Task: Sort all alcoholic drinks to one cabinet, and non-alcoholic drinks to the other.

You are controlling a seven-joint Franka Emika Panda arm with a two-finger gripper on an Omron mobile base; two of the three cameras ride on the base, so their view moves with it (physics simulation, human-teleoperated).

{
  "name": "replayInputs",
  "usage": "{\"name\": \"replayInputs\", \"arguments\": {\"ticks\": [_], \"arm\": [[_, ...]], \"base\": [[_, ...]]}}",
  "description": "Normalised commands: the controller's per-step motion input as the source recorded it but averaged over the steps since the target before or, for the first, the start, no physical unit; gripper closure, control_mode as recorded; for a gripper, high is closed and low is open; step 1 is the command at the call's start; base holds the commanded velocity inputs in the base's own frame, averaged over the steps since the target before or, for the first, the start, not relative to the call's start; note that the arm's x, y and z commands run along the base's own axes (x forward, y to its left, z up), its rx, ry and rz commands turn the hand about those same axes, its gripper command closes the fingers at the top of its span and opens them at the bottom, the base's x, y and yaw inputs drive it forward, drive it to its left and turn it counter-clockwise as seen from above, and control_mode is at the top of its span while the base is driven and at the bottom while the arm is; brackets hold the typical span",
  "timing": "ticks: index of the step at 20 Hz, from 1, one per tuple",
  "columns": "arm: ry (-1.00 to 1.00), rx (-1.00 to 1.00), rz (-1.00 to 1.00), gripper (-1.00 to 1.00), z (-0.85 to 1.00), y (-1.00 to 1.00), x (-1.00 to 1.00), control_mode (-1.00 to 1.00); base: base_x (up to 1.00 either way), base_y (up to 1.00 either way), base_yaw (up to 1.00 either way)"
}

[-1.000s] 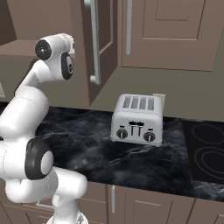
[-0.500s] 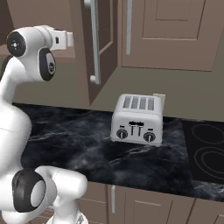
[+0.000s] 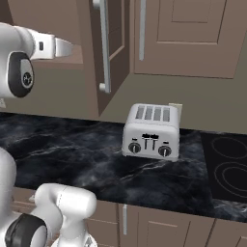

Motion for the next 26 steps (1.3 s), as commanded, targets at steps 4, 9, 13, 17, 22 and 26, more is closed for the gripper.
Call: {"name": "replayInputs", "arguments": {"ticks": [4,9,13,17,22,26], "arm": [[0.22,0.0,0.0,-1.0,-0.11,0.06,-1.0,-1.0],[0.25,0.0,0.0,-1.0,-0.46,0.02,-0.95,-1.0],[0.24,0.0,0.0,-1.0,-0.59,0.0,-0.47,-1.0],[0.13,0.0,0.0,-1.0,-0.54,0.0,-0.38,-1.0],[0.21,0.0,0.0,-1.0,-0.2,0.0,-0.56,-1.0],[0.16,0.0,0.0,-1.0,-0.05,0.0,-0.96,-1.0]], "base": [[0.0,0.0,0.0],[0.0,0.0,0.0],[0.0,0.0,0.0],[0.0,0.0,0.0],[0.0,0.0,0.0],[0.0,0.0,0.0]]}}
